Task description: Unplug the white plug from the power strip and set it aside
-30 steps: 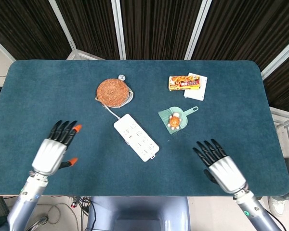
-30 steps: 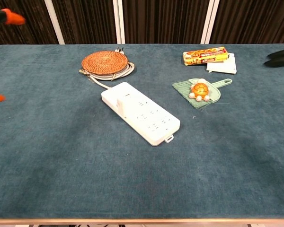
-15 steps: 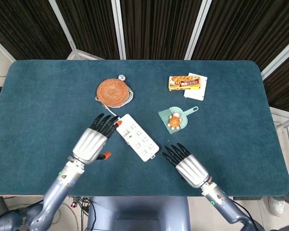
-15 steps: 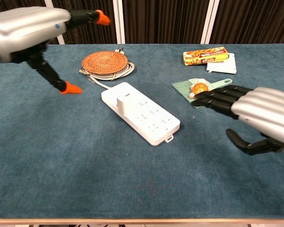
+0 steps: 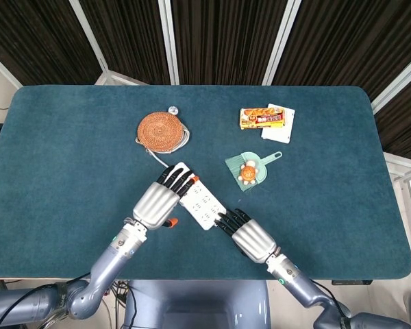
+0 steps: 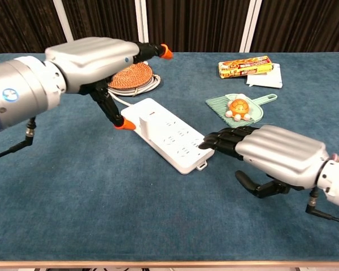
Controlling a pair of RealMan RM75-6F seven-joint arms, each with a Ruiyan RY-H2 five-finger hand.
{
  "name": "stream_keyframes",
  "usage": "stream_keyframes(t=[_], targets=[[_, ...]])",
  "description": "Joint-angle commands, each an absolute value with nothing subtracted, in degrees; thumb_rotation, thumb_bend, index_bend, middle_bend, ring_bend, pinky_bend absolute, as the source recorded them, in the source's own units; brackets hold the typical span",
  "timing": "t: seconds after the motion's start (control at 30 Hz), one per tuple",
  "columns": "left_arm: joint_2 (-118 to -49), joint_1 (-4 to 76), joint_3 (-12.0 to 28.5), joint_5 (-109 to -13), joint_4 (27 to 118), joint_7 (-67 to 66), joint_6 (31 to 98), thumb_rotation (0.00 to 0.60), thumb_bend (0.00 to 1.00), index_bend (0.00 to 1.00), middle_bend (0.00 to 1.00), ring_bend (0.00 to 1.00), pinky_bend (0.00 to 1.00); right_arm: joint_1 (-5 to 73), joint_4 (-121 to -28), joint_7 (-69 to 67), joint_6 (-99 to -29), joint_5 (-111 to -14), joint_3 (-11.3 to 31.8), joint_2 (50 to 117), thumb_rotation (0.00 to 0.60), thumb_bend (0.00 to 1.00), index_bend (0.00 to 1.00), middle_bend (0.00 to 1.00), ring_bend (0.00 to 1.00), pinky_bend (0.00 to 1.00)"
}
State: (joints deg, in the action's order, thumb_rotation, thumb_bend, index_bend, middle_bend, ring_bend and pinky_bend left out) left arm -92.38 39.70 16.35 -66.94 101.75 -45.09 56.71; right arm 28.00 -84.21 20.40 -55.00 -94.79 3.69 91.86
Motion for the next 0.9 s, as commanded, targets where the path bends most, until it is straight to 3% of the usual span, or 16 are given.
stream_keyframes(t=[0.03, 0.9], targets=[[-93.26, 40.90, 16.46, -65.57, 100.61, -45.64, 56.25, 0.600, 0.00, 0.04, 0.02, 0.00, 0.00, 28.71, -83.08, 20.24, -54.41, -94.04, 3.75, 92.93, 0.600, 0.76, 0.10, 0.09, 0.09, 0.16], [-96.78, 46.67, 14.53, -60.34, 92.53, -43.89, 55.80, 0.600, 0.00, 0.07, 0.05, 0.00, 0.00, 31.74, -74.12, 13.75, -57.41, -94.93, 1.87, 101.10, 0.600, 0.76, 0.10, 0.10, 0.09, 0.16]])
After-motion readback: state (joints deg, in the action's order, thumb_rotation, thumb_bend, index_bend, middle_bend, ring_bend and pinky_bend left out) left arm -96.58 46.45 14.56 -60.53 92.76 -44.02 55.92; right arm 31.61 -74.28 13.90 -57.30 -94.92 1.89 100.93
